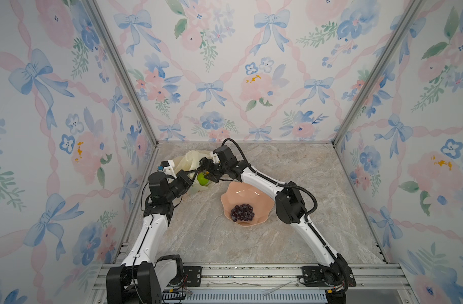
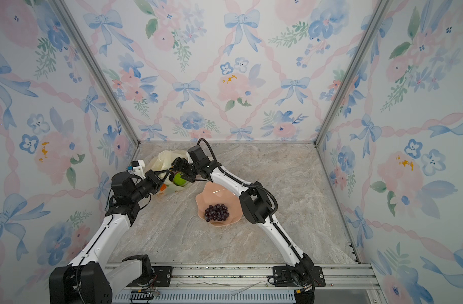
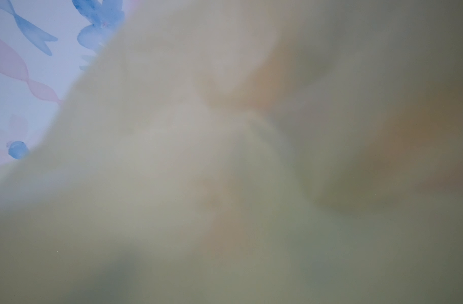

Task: Place the fruits into the plastic bag
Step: Place the fruit in the plastic bag, then move the fruit to the plate.

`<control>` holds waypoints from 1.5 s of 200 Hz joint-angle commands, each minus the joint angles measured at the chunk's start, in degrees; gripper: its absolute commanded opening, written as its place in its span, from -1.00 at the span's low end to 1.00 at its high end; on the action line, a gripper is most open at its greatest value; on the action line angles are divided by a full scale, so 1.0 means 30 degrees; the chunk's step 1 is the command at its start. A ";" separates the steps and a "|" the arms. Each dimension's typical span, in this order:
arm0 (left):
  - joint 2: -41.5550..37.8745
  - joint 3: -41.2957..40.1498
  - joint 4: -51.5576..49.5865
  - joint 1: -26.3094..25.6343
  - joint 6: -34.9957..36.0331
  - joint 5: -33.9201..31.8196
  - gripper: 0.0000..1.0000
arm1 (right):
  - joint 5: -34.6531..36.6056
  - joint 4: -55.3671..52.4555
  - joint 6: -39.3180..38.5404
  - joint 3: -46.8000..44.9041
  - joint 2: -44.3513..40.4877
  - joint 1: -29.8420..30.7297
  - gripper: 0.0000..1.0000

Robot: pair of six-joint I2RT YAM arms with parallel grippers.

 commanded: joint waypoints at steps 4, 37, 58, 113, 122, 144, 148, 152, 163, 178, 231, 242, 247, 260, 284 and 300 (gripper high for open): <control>-0.0455 -0.0318 0.0341 0.0321 -0.0008 0.0008 -1.00 | 0.0622 -0.1066 -0.1744 -0.1230 -0.2784 0.0027 0.93; -0.0747 -0.0598 0.0341 0.0636 -0.0074 -0.0023 -1.00 | 0.1084 -0.2225 -0.3339 -0.3230 -0.5057 0.0027 0.92; -0.0757 -0.0620 0.0341 0.0784 -0.0074 -0.0079 -1.00 | 0.1845 -0.4051 -0.5194 -0.4236 -0.6669 0.0111 0.92; -0.0933 -0.1069 0.0341 0.1088 0.0102 0.0061 -1.00 | 0.8241 -0.6580 -1.4346 -0.9789 -1.3297 0.1488 0.93; -0.0990 -0.1158 0.0341 0.1152 0.0153 0.0119 -1.00 | 0.8890 -0.6436 -1.5474 -1.1015 -1.4335 0.1466 0.92; -0.1104 -0.1370 0.0341 0.1260 0.0270 0.0184 -1.00 | 0.9512 -0.4377 -1.8554 -1.5087 -1.7102 0.1433 0.93; -0.1109 -0.1399 0.0341 0.1297 0.0278 0.0207 -1.00 | 0.9607 -0.4019 -1.9006 -1.5796 -1.7946 0.1433 0.92; -0.1090 -0.1436 0.0333 0.1297 0.0305 0.0214 -1.00 | 0.9744 -0.3690 -1.9382 -1.6456 -1.8449 0.1459 0.92; -0.1143 -0.1524 0.0341 0.1362 0.0307 0.0242 -1.00 | 1.0200 -0.3092 -2.0023 -1.7959 -1.9619 0.1434 0.92; -0.1257 -0.1633 0.0341 0.1370 0.0337 0.0244 -1.00 | 0.9812 -0.3201 -2.0895 -1.9030 -2.0637 0.1361 0.93; -0.1353 -0.1800 0.0340 0.1473 0.0392 0.0361 -1.00 | 0.7027 -0.6618 -3.0432 -2.1252 -2.2310 0.2149 0.93; -0.1360 -0.1838 0.0348 0.1473 0.0395 0.0364 -1.00 | 0.7269 -0.6740 -3.2214 -2.2039 -2.2547 0.2275 0.93; -0.1333 -0.1826 0.0334 0.1473 0.0395 0.0404 -1.00 | 0.7257 -0.6932 -3.2818 -2.2192 -2.2553 0.2257 0.93; -0.1346 -0.1825 0.0341 0.1502 0.0424 0.0463 -1.00 | 0.7080 -0.7604 -3.4001 -2.2104 -2.2238 0.2217 0.93; -0.1427 -0.1859 0.0341 0.1617 0.0395 0.0534 -1.00 | 0.6520 -0.8207 -3.5508 -2.1701 -2.1132 0.1979 0.93; -0.1463 -0.1847 0.0341 0.1649 0.0373 0.0576 -1.00 | 0.5858 -0.8355 -3.6250 -2.1478 -2.0267 0.1664 0.93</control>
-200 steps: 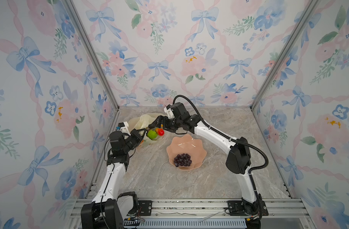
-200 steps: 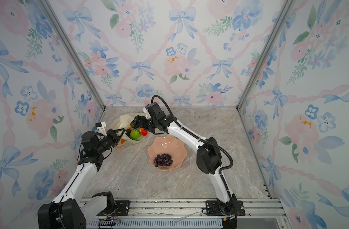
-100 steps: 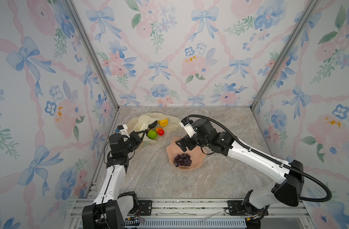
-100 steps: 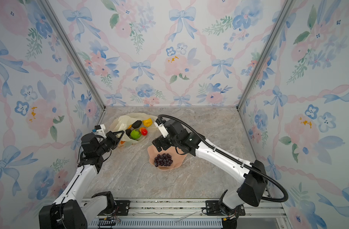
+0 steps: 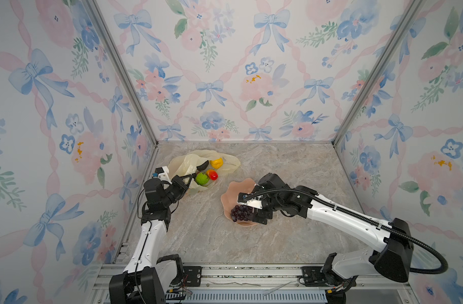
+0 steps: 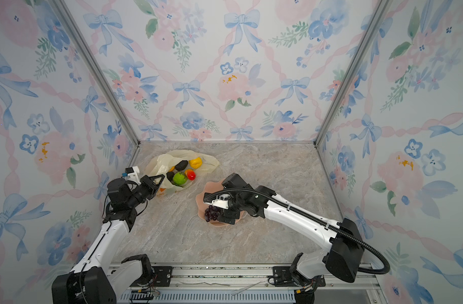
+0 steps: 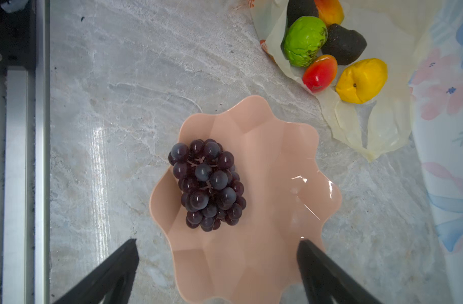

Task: Place the fruits into the plastic bag
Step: Move the fruit to the plate.

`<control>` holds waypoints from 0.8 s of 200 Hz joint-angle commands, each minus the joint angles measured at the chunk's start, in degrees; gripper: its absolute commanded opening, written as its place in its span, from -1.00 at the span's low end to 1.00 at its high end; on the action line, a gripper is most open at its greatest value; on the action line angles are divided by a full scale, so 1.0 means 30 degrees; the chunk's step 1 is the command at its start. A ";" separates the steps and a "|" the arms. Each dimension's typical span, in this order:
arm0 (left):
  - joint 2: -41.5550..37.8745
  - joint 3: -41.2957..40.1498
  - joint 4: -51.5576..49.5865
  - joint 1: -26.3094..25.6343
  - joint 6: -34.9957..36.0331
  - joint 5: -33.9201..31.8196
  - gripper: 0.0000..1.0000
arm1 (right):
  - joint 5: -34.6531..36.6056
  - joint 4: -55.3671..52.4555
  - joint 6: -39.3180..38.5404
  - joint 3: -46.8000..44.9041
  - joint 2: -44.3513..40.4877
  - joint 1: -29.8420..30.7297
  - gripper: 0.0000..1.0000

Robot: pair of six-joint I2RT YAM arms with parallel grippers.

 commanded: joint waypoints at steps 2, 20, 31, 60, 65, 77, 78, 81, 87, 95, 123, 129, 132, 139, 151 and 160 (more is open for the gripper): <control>-0.0385 -0.0266 0.0341 0.0177 0.0346 0.0387 -1.00 | -0.1220 -0.1157 -0.2811 0.0460 0.1262 -0.0366 0.94; -0.0392 -0.0264 0.0337 0.0221 0.0315 0.0406 -1.00 | -0.1668 -0.1294 -0.2948 0.0952 0.2403 -0.0606 0.96; -0.0353 -0.0215 0.0355 0.0254 0.0290 0.0423 -1.00 | -0.1685 -0.1367 -0.2963 0.1332 0.3074 -0.0622 0.98; -0.0145 -0.0040 0.0341 0.0294 0.0285 0.0496 -1.00 | -0.1666 -0.0441 -0.2635 0.1756 0.4074 -0.0680 1.00; -0.0085 -0.0033 0.0342 0.0280 0.0285 0.0523 -1.00 | -0.1692 -0.0311 -0.2562 0.1820 0.4324 -0.0706 1.00; 0.0005 0.0082 0.0341 0.0280 0.0285 0.0571 -1.00 | -0.1713 -0.0055 -0.2451 0.2022 0.4942 -0.0776 0.99; 0.0011 0.0084 0.0341 0.0280 0.0285 0.0562 -1.00 | -0.1710 -0.0049 -0.2436 0.2047 0.5006 -0.0772 0.99; 0.0021 0.0100 0.0348 0.0280 0.0285 0.0576 -1.00 | -0.1708 -0.0022 -0.2408 0.2106 0.5140 -0.0795 0.99; 0.0072 0.0127 0.0341 0.0280 0.0285 0.0605 -1.00 | -0.1688 0.0014 -0.2404 0.2227 0.5354 -0.0821 0.98; 0.0118 0.0171 0.0340 0.0280 0.0301 0.0611 -1.00 | -0.1651 0.0043 -0.2362 0.2403 0.5670 -0.0870 0.98; 0.0313 0.0257 0.0341 0.0307 0.0344 0.0640 -1.00 | -0.1587 0.0373 -0.2027 0.3028 0.6591 -0.1043 0.96; 0.0353 0.0262 0.0341 0.0305 0.0344 0.0640 -1.00 | -0.1612 0.0439 -0.1949 0.3160 0.6745 -0.1076 0.95; 0.0367 0.0243 0.0341 0.0308 0.0344 0.0640 -1.00 | -0.1655 0.0453 -0.1926 0.3208 0.6855 -0.1089 0.95; 0.0399 0.0282 0.0341 0.0307 0.0344 0.0633 -1.00 | -0.1679 0.0509 -0.1879 0.3300 0.7031 -0.1142 0.95; 0.0422 0.0317 0.0341 0.0309 0.0344 0.0625 -1.00 | -0.1686 0.0679 -0.1676 0.3390 0.7312 -0.1227 0.94; 0.0456 0.0327 0.0341 0.0309 0.0344 0.0631 -1.00 | -0.1678 0.0746 -0.1524 0.3486 0.7510 -0.1317 0.93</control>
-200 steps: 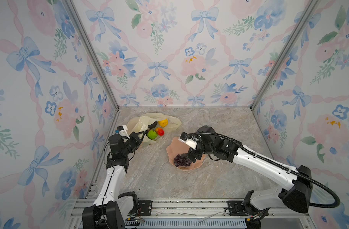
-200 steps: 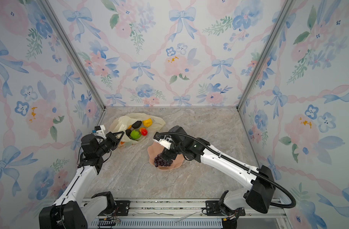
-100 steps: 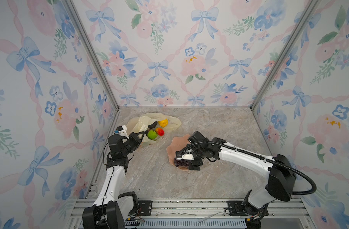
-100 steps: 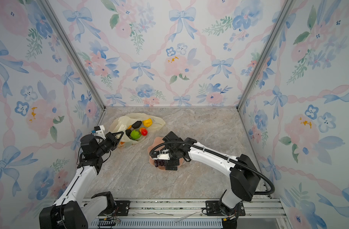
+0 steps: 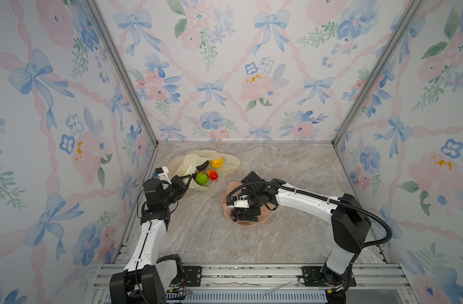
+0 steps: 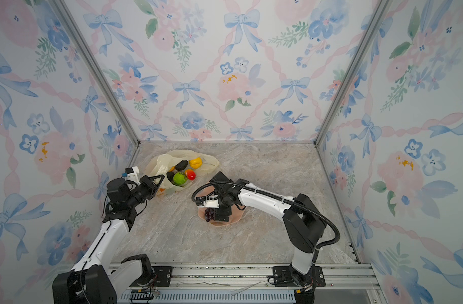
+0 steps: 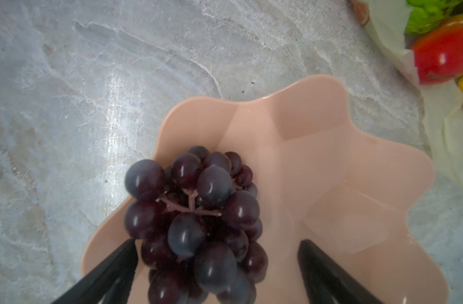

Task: Place the fruits into the plastic bag
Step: Move the fruit to the plate.

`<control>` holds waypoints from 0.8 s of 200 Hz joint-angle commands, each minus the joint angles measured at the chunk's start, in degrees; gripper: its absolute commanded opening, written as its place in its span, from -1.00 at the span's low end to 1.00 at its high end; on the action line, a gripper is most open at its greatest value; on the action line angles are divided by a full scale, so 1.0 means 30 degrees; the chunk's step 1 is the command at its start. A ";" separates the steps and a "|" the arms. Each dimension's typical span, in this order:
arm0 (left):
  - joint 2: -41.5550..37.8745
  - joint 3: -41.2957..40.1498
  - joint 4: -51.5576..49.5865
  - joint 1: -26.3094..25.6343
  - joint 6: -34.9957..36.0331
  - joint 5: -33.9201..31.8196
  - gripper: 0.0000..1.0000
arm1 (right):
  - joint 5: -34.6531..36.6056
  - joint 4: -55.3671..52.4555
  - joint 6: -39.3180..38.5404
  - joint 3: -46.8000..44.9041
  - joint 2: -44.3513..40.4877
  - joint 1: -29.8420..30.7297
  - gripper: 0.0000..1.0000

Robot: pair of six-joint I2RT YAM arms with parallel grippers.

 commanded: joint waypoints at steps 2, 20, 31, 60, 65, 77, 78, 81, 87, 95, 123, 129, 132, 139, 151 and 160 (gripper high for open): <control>0.0165 0.0344 0.0341 0.0120 0.0351 0.0332 -1.00 | -0.0352 0.0303 0.0597 0.0661 0.0612 -0.0354 0.92; 0.0236 0.0378 0.0341 0.0120 0.0322 0.0364 -1.00 | -0.0127 0.0675 0.1104 0.0721 0.0949 -0.0588 0.89; 0.0275 0.0430 0.0341 0.0118 0.0293 0.0377 -1.00 | 0.0018 0.0893 0.1643 0.0808 0.1197 -0.0761 0.86; 0.0298 0.0498 0.0341 0.0119 0.0249 0.0441 -1.00 | -0.0254 0.1130 0.2446 0.0989 0.1690 -0.1066 0.81; 0.0312 0.0518 0.0343 0.0119 0.0235 0.0451 -1.00 | -0.0318 0.1156 0.2453 0.0967 0.1737 -0.1067 0.81; 0.0297 0.0518 0.0344 0.0120 0.0205 0.0458 -1.00 | -0.0561 0.1081 0.2401 0.0945 0.1852 -0.1067 0.82; 0.0312 0.0503 0.0342 0.0120 0.0205 0.0440 -1.00 | -0.0581 0.1076 0.2412 0.0952 0.1861 -0.1067 0.82; 0.0307 0.0516 0.0341 0.0119 0.0205 0.0450 -1.00 | -0.0646 0.1032 0.2422 0.0958 0.1876 -0.1067 0.82; 0.0305 0.0513 0.0341 0.0119 0.0177 0.0446 -1.00 | -0.0713 0.0966 0.2441 0.0988 0.1968 -0.1067 0.82; 0.0298 0.0496 0.0341 0.0119 0.0161 0.0450 -1.00 | -0.0725 0.0875 0.2471 0.1043 0.2059 -0.1067 0.82; 0.0226 0.0465 0.0341 0.0119 0.0088 0.0420 -1.00 | -0.1022 0.0809 0.2795 0.1105 0.2308 -0.1211 0.69; 0.0232 0.0456 0.0339 0.0119 0.0062 0.0422 -1.00 | -0.1093 0.0805 0.2909 0.1136 0.2337 -0.1267 0.63; 0.0198 0.0459 0.0340 0.0119 0.0059 0.0422 -1.00 | -0.1146 0.0830 0.2971 0.1135 0.2346 -0.1311 0.59; 0.0216 0.0417 0.0341 0.0118 0.0030 0.0419 -1.00 | -0.1240 0.0958 0.3158 0.1066 0.2337 -0.1401 0.47; 0.0154 0.0423 0.0341 0.0119 0.0000 0.0422 -1.00 | -0.1334 0.1482 0.3672 0.0842 0.2169 -0.1584 0.16; 0.0137 0.0429 0.0339 0.0116 -0.0029 0.0420 -1.00 | -0.1432 0.2086 0.4178 0.0524 0.1909 -0.1771 0.07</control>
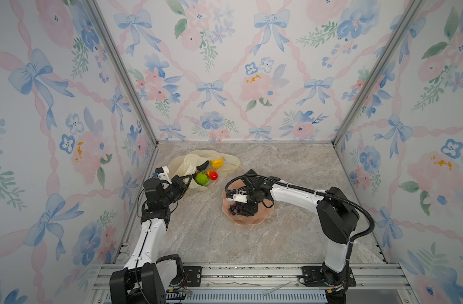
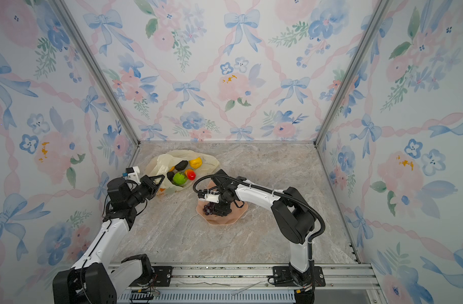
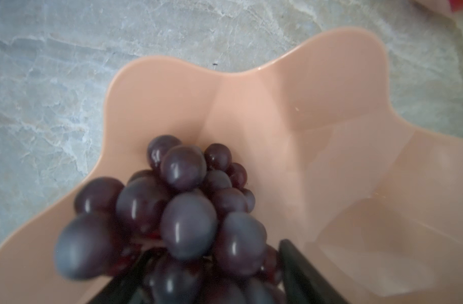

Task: Place the fruits into the plastic bag
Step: Move the fruit to the plate, then pick up the fruit from the plate.

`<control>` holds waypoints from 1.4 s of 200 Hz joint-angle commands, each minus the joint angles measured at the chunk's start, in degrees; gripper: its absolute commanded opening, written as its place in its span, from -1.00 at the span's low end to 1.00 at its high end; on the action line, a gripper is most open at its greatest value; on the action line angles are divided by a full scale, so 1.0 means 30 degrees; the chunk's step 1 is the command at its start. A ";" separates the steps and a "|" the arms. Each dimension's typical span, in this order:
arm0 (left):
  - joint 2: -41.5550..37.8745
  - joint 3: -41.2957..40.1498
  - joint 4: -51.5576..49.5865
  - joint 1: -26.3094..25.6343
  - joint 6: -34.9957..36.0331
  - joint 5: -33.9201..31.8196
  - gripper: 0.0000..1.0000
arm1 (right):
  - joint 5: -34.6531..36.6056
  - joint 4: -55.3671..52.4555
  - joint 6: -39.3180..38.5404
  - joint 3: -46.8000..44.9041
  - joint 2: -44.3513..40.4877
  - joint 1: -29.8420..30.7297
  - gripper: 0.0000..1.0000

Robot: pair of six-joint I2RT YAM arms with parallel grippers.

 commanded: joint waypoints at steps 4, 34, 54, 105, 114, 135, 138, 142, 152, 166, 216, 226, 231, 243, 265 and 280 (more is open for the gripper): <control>-0.0121 0.0328 0.0311 0.0117 -0.0022 0.0276 -1.00 | -0.0658 0.1368 0.1441 -0.0153 -0.0323 -0.0663 0.05; -0.0281 0.0228 0.0333 0.0105 -0.0081 0.0283 -1.00 | -0.2298 0.4481 0.4047 -0.1924 -0.1825 -0.1658 -0.17; -0.0375 0.0164 0.0348 0.0090 -0.0108 0.0283 -1.00 | -0.3925 0.6582 0.6561 -0.2866 -0.2457 -0.2602 -0.32; -0.0723 0.0016 0.0332 0.0061 -0.0169 0.0262 -1.00 | -0.6628 1.0426 1.0706 -0.4479 -0.3095 -0.3761 -0.56; -0.0739 -0.0015 0.0333 0.0061 -0.0212 0.0282 -1.00 | -0.6820 1.0737 1.1058 -0.4609 -0.3170 -0.3800 -0.57; -0.0790 -0.0062 0.0333 0.0061 -0.0227 0.0300 -1.00 | -0.7164 1.1840 1.2019 -0.5092 -0.3455 -0.3915 -0.62; -0.0815 -0.0045 0.0333 0.0061 -0.0227 0.0312 -1.00 | -0.7187 1.2066 1.2162 -0.5202 -0.3506 -0.3940 -0.63; -0.0842 -0.0049 0.0333 0.0061 -0.0253 0.0309 -1.00 | -0.7249 1.2387 1.2464 -0.5335 -0.3584 -0.3995 -0.63; -0.0849 -0.0062 0.0333 0.0061 -0.0257 0.0342 -1.00 | -0.7426 1.3275 1.3176 -0.5704 -0.3785 -0.4137 -0.63; -0.0900 -0.0058 0.0333 0.0032 -0.0227 0.0395 -1.00 | -0.7746 1.4627 1.4370 -0.6225 -0.4026 -0.4316 -0.64; -0.1024 -0.0066 0.0333 -0.0257 -0.0052 0.0540 -1.00 | -0.8580 1.9018 1.8347 -0.7568 -0.4560 -0.4618 -0.64; -0.1068 -0.0010 0.0319 -0.0319 -0.0022 0.0562 -1.00 | -0.8637 1.9688 1.9236 -0.7706 -0.4589 -0.4663 -0.64; -0.1078 -0.0037 0.0333 -0.0356 -0.0021 0.0558 -1.00 | -0.8677 2.0024 1.9720 -0.7746 -0.4593 -0.4678 -0.64; -0.1120 0.0011 0.0333 -0.0486 0.0007 0.0566 -1.00 | -0.8670 2.0637 2.0724 -0.7785 -0.4593 -0.4748 -0.65; -0.1240 0.0061 0.0334 -0.0750 0.0064 0.0548 -1.00 | -0.8683 2.2022 2.2598 -0.7977 -0.4593 -0.4709 -0.64; -0.1308 0.0073 0.0333 -0.0912 0.0095 0.0559 -1.00 | -0.8530 2.3126 2.4204 -0.8146 -0.4564 -0.4678 -0.64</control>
